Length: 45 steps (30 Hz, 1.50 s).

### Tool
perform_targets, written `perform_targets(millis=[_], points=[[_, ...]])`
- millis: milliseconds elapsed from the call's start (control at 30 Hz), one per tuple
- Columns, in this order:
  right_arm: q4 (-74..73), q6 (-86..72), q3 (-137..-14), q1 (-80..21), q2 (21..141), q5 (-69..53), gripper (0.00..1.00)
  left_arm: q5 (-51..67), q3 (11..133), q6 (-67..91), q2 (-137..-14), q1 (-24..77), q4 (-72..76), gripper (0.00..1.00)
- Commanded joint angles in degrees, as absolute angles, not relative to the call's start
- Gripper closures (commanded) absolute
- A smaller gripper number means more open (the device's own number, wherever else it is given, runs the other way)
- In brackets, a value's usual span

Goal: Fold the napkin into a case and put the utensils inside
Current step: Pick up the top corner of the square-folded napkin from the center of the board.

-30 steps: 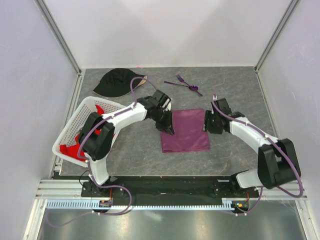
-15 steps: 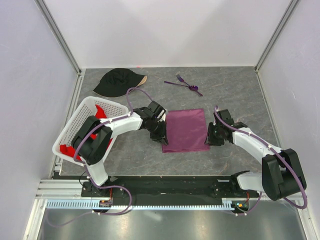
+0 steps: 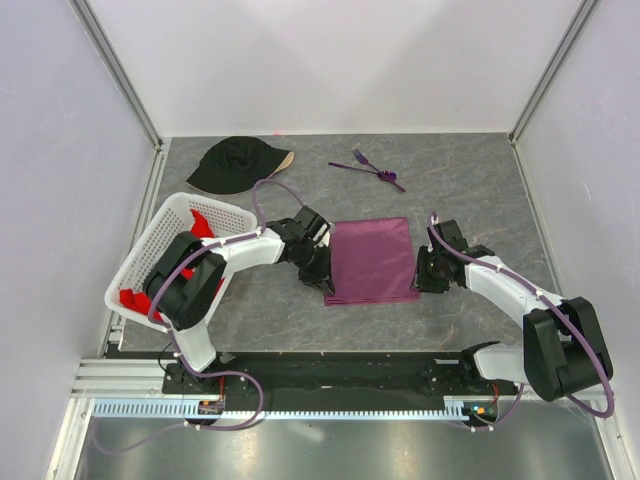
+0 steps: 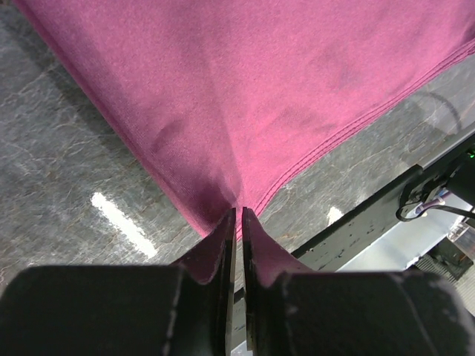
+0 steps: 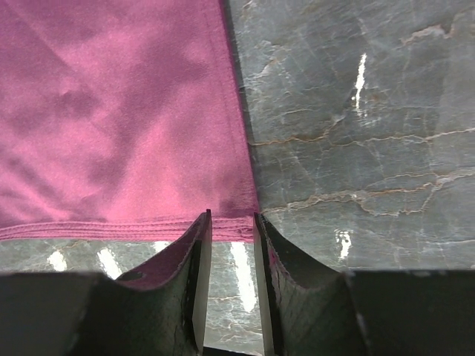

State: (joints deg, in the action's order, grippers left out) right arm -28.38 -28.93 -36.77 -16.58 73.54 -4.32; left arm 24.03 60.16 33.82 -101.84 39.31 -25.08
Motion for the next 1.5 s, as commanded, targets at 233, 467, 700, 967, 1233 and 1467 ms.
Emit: perform_targets(millis=[233, 467, 700, 967, 1233, 1467], points=[[-28.48, -29.00, -37.18, -16.35, 73.56, -2.55, 0.64, 23.73, 59.24, 34.98, -99.49, 39.55, -23.03, 0.88], [-28.30, -28.92, -37.00, -16.35, 74.35, -2.81, 0.66, 23.99, 59.24, 35.07, -99.41, 39.55, -23.03, 0.88], [-28.30, -28.83, -37.18, -16.35, 74.44, -2.55, 0.62, 24.43, 59.68, 35.16, -98.96, 39.55, -23.12, 0.88], [-28.39, -28.74, -37.00, -16.26, 74.27, -2.72, 0.66, 24.52, 59.68, 34.89, -99.49, 39.55, -23.29, 0.89], [-28.30, -28.83, -37.09, -16.35, 73.74, -3.08, 0.83, 24.26, 59.68, 34.72, -99.32, 39.55, -23.38, 0.89], [-28.30, -28.74, -37.79, -16.35, 73.30, -2.99, 1.00, 24.08, 59.77, 34.54, -99.05, 39.55, -23.47, 0.89]])
